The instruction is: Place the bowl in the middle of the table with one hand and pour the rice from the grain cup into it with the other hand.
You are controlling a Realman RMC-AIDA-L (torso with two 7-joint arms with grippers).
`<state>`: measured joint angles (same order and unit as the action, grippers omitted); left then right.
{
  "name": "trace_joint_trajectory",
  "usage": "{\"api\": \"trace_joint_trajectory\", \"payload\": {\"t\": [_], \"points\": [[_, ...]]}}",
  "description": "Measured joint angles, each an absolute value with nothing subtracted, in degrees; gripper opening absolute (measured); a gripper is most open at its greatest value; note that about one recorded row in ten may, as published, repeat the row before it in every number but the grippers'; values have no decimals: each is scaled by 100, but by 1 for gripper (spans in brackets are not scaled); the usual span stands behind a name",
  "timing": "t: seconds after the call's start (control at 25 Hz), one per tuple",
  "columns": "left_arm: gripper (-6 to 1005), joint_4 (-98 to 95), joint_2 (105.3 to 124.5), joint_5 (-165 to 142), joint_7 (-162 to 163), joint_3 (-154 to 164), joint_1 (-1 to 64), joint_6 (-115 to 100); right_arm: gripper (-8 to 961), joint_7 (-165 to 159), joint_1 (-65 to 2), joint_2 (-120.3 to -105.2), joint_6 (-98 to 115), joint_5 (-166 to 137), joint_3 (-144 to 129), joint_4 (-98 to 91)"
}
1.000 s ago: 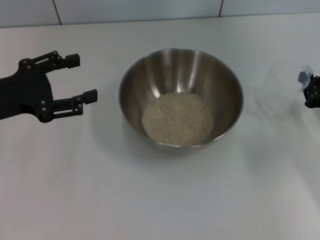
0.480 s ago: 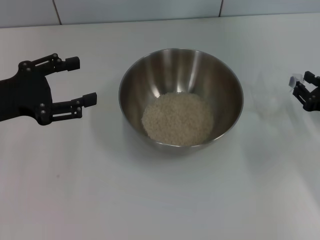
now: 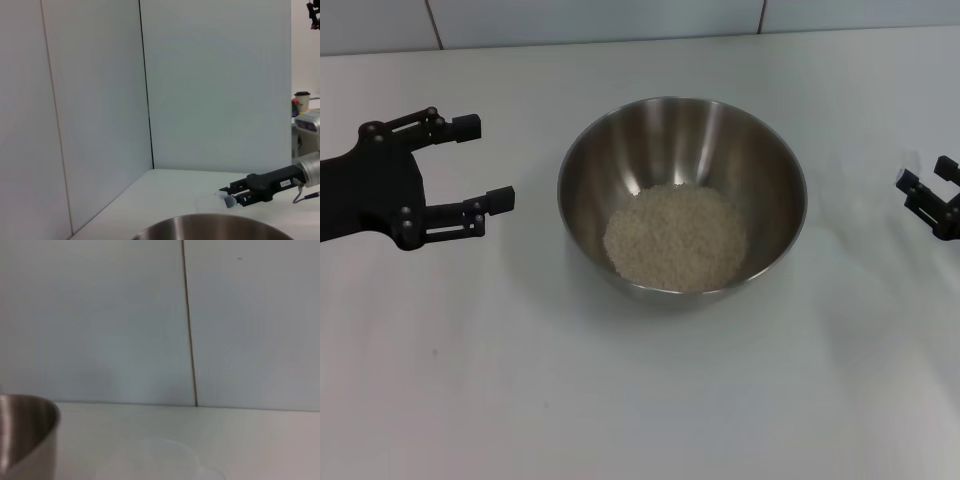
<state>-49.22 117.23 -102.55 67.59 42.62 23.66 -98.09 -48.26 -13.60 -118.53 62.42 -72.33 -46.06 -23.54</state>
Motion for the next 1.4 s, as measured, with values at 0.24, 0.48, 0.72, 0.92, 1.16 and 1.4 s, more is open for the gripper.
{"api": "trace_joint_trajectory", "payload": {"t": [0.24,0.48,0.72,0.92,1.16,1.4], "points": [[833,-4922,11724,-10266,6759,4262,2381,-9807,567,-4954,-1047,-11845,6586,-7234,-4592,-2400],[833,-4922,11724,-10266,6759,4262,2382,-9808,705,-5210,-711,-11832,6789,-7234,-4572,-2474],[833,-4922,11724,-10265,6762,4262,2381,-9824,708,-5393,-405,-11868,7673,-7228,-4519,-2928],[833,-4979,11697,-10265,6817,4262,2348,-9946,708,-7220,-383,-11573,9294,-8226,-4402,-3975],[833,-4989,11694,-10265,6823,4262,2341,-9975,708,-8177,-900,-11478,10490,-9479,-3772,-5168],[833,-4992,11658,-10266,6825,4262,2264,-10129,708,-8569,-1129,-11491,10669,-10007,-3720,-5752]]}}
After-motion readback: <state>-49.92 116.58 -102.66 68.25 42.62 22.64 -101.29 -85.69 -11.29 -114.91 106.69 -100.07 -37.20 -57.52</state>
